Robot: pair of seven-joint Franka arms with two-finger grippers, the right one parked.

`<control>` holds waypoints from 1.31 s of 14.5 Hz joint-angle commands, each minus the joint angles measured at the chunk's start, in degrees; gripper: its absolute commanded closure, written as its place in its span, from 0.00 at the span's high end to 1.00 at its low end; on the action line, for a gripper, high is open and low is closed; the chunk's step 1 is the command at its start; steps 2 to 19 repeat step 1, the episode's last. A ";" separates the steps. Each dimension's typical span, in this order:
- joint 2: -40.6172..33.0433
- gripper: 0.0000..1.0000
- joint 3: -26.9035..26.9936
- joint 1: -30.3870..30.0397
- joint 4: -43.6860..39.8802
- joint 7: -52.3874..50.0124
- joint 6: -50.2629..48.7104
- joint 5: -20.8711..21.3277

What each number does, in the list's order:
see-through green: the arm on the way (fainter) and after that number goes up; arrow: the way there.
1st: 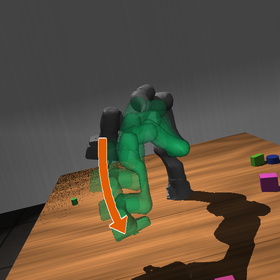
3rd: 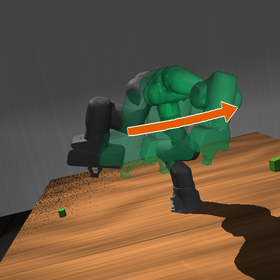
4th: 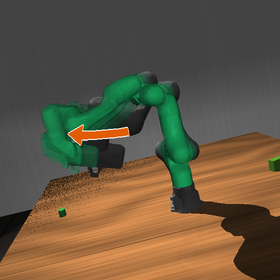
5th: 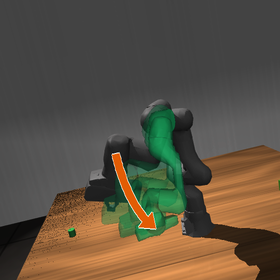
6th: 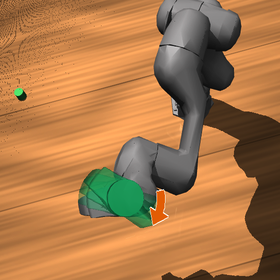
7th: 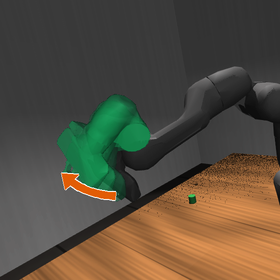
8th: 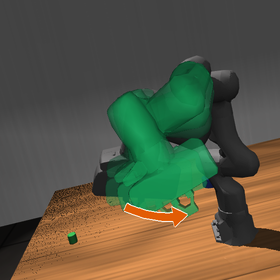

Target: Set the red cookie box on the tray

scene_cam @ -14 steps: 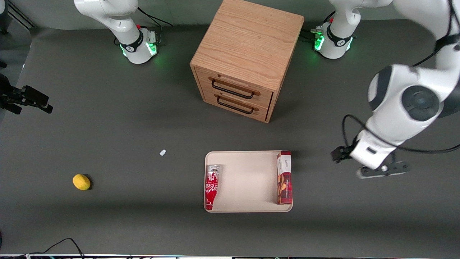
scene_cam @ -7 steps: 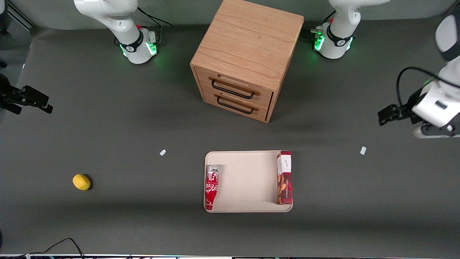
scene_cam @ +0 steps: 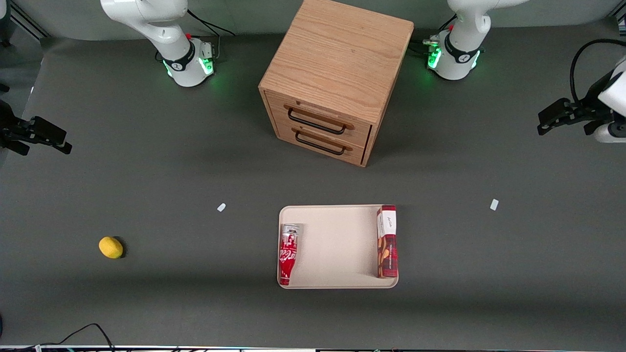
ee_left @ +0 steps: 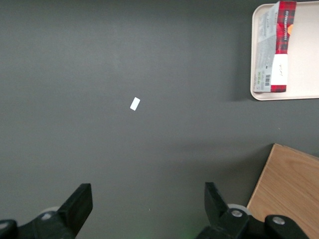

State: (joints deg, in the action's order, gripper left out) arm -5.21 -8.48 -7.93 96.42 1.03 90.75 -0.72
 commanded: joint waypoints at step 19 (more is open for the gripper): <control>-2.08 1.00 -0.57 -1.39 1.85 1.70 -0.48 -1.12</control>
